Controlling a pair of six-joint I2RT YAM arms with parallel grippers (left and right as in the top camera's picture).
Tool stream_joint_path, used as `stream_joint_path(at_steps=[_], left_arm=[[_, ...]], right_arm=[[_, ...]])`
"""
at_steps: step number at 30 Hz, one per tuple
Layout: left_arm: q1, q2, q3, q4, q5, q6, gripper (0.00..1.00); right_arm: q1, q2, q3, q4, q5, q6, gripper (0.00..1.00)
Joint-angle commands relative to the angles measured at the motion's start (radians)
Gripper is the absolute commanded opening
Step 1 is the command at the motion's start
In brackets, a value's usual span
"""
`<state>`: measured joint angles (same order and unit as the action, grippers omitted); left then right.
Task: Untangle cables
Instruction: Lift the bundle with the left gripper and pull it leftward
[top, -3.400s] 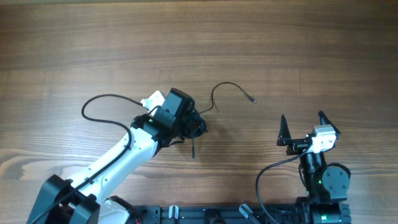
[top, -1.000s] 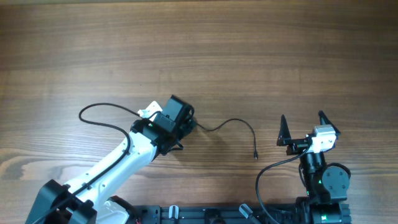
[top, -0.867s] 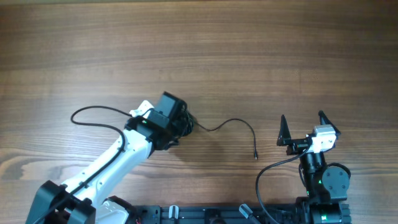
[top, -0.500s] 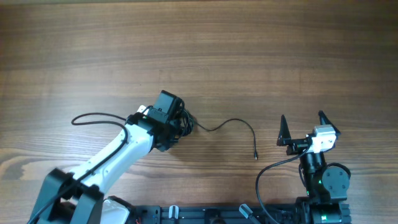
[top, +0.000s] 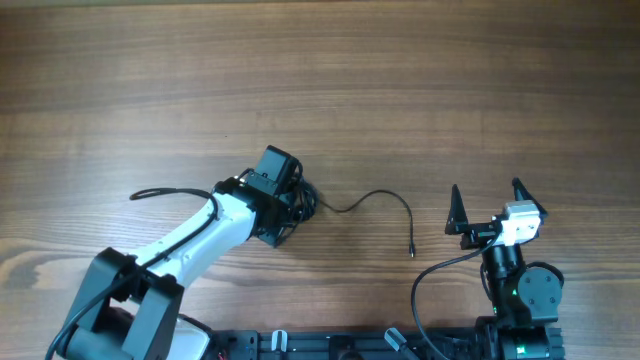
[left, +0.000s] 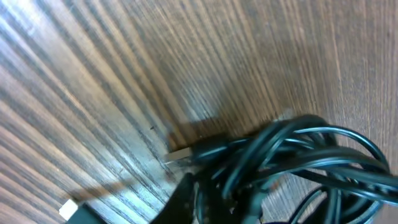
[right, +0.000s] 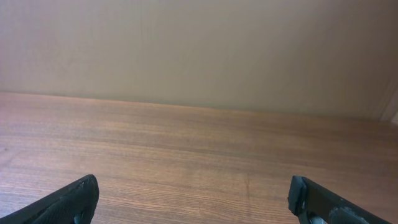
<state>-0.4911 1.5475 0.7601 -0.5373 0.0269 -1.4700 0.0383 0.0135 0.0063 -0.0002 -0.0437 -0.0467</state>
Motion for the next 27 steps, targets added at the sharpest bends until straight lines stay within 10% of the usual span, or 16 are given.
stream_joint_path(at_steps=[1, 3, 4, 15, 19, 27], left_arm=[[0.040, -0.094, -0.006, 0.000, -0.025, 0.221, 0.06], [0.056, -0.148, -0.006, 0.014, -0.075, 0.375, 0.45], [0.058, -0.158, -0.006, 0.024, -0.093, 0.424, 0.46], [0.026, 0.035, -0.006, 0.112, -0.089, 0.453, 0.43], [0.027, 0.063, -0.006, 0.127, -0.108, 0.455, 0.04], [0.068, -0.101, 0.046, 0.058, -0.118, 0.524, 0.04]], right_arm=[[-0.005, -0.006, -0.001, 0.003, 0.010, -0.006, 1.00], [-0.005, -0.006, -0.001, 0.003, 0.010, -0.005, 1.00], [-0.005, -0.006, -0.001, 0.003, 0.010, -0.006, 1.00], [-0.005, -0.006, -0.001, 0.003, 0.010, -0.006, 1.00], [-0.005, -0.006, -0.001, 0.003, 0.010, -0.006, 1.00], [-0.005, -0.006, -0.001, 0.003, 0.010, -0.006, 1.00]])
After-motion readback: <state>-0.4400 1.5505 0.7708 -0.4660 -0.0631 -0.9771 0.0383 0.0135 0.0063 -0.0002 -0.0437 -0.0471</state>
